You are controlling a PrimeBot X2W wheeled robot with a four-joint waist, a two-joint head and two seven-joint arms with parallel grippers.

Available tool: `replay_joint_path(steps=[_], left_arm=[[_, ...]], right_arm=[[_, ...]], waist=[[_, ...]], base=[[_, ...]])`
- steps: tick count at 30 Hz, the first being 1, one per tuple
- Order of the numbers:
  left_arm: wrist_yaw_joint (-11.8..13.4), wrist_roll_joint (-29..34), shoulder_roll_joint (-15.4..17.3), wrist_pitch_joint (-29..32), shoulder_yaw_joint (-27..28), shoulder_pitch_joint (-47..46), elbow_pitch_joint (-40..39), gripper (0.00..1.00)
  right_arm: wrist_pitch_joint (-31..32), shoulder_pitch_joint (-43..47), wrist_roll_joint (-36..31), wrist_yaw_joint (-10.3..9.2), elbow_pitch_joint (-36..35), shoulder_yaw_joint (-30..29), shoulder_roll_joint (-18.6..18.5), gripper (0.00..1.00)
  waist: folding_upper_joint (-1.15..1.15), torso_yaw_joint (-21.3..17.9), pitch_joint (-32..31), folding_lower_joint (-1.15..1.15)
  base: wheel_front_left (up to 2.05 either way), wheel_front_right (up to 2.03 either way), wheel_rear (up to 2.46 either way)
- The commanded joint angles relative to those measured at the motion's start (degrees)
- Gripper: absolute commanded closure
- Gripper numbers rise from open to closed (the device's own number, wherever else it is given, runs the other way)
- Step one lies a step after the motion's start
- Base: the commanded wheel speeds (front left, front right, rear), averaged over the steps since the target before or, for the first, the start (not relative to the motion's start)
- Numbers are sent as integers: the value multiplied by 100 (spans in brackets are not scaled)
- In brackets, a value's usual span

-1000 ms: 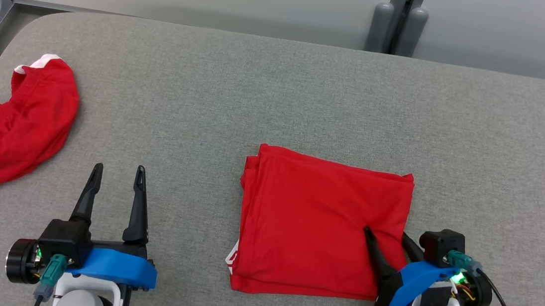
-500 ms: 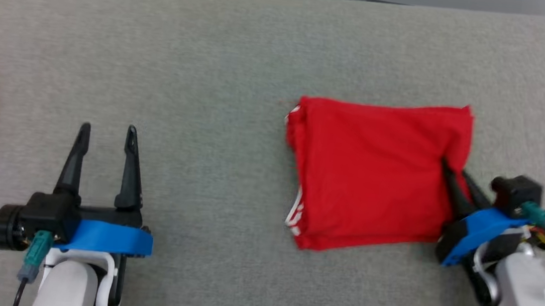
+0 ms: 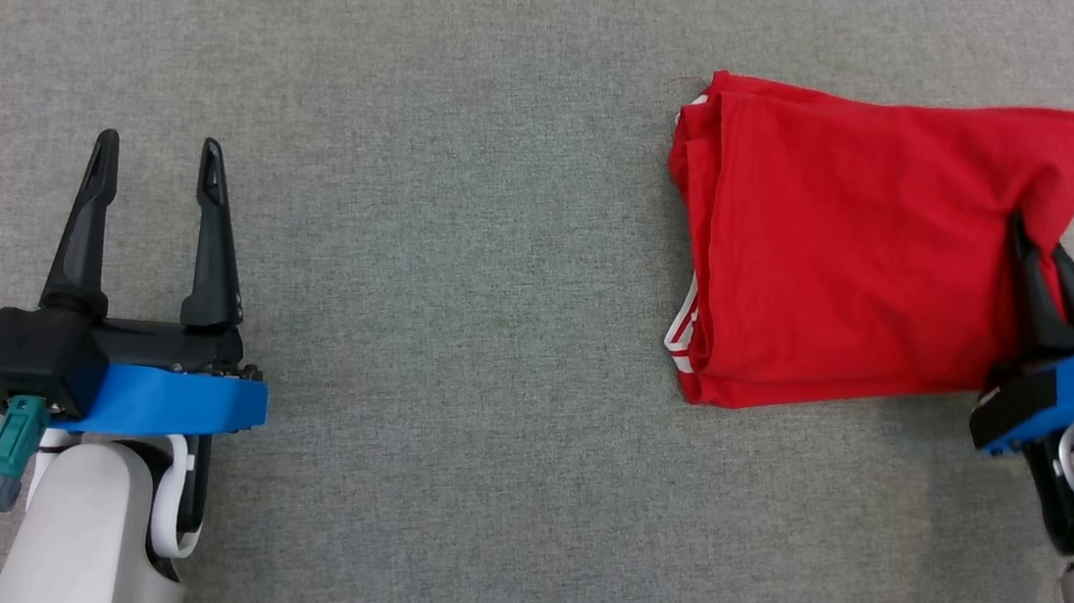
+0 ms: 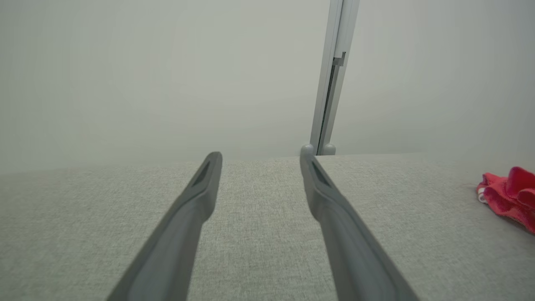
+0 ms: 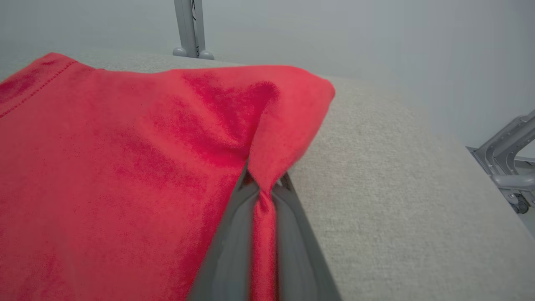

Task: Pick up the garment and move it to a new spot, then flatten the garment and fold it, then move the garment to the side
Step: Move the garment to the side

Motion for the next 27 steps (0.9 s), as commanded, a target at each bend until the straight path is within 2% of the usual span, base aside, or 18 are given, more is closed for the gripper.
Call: replay_joint_path(steps=[1,10,15,20,27], left_arm=[[1,19,52,-24,22,-130,-33,0],[-7,28,64,-24,-48,-221,-101,0],[-10,26,61,-24,-98,-316,-130,0],[6,22,41,-24,-126,-428,-177,0],[27,1,68,-24,-121,-497,-199,0]], right_arm=[[49,-264,-55,1,-109,41,-22,100],[434,-1186,-31,0,7,6,-378,100],[635,-1756,42,0,399,-152,-909,100],[738,-2153,87,0,821,-299,-1601,100],[897,-2577,36,0,1394,-407,-2157,100]], waist=[[0,0,37,-1],[0,141,292,-1],[0,303,487,-1],[0,456,654,-1],[0,543,810,-1]], base=[[0,0,0],[0,0,0],[0,0,0],[0,0,0],[0,0,0]])
